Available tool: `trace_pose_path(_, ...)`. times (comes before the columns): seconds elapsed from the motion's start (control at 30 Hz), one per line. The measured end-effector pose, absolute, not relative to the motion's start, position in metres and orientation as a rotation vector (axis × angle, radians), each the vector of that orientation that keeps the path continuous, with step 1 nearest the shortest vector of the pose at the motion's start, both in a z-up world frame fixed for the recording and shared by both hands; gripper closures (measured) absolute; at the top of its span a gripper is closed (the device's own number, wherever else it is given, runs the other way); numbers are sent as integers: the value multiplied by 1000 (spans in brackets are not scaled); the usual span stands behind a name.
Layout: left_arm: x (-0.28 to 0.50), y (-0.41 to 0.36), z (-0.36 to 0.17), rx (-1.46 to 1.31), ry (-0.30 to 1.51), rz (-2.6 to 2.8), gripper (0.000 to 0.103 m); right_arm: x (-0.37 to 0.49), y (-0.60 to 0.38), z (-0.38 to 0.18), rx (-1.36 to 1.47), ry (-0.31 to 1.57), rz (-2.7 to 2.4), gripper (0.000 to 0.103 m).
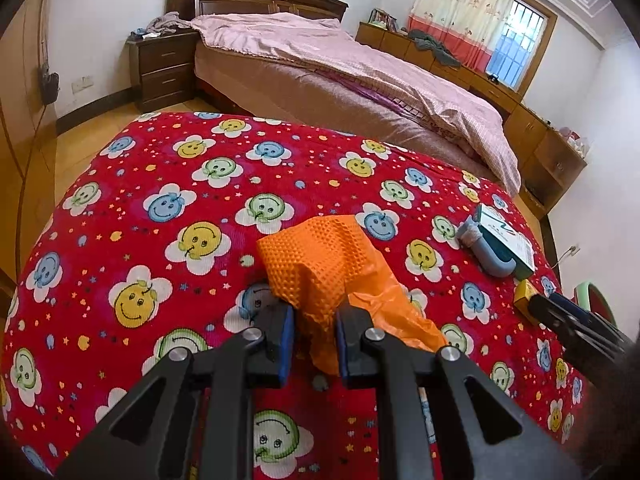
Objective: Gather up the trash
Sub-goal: 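Grasp the small yellow box with the right tool while the left tool holds the mesh bag, then carry the orange mesh bag and yellow box over the bucket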
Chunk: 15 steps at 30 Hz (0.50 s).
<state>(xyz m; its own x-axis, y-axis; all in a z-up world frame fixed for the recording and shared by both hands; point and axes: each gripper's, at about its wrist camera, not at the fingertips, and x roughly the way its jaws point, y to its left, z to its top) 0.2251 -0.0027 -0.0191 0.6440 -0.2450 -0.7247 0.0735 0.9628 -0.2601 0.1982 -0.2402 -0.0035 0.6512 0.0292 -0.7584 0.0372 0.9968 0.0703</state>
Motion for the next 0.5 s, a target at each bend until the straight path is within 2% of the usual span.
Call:
trace_pose_path(0.2,224,-5,-19,-203,845,-185,86,210,-243,-21,107,894,-21,47)
trace_pose_path(0.27,225,-6,-19,-204,845,-187,86,209,-247,-22,131,892,-33,56)
trace_pose_path(0.5,224,-5,-17,-216,833,-196,86,191,-253,-17,181,881,-26,56)
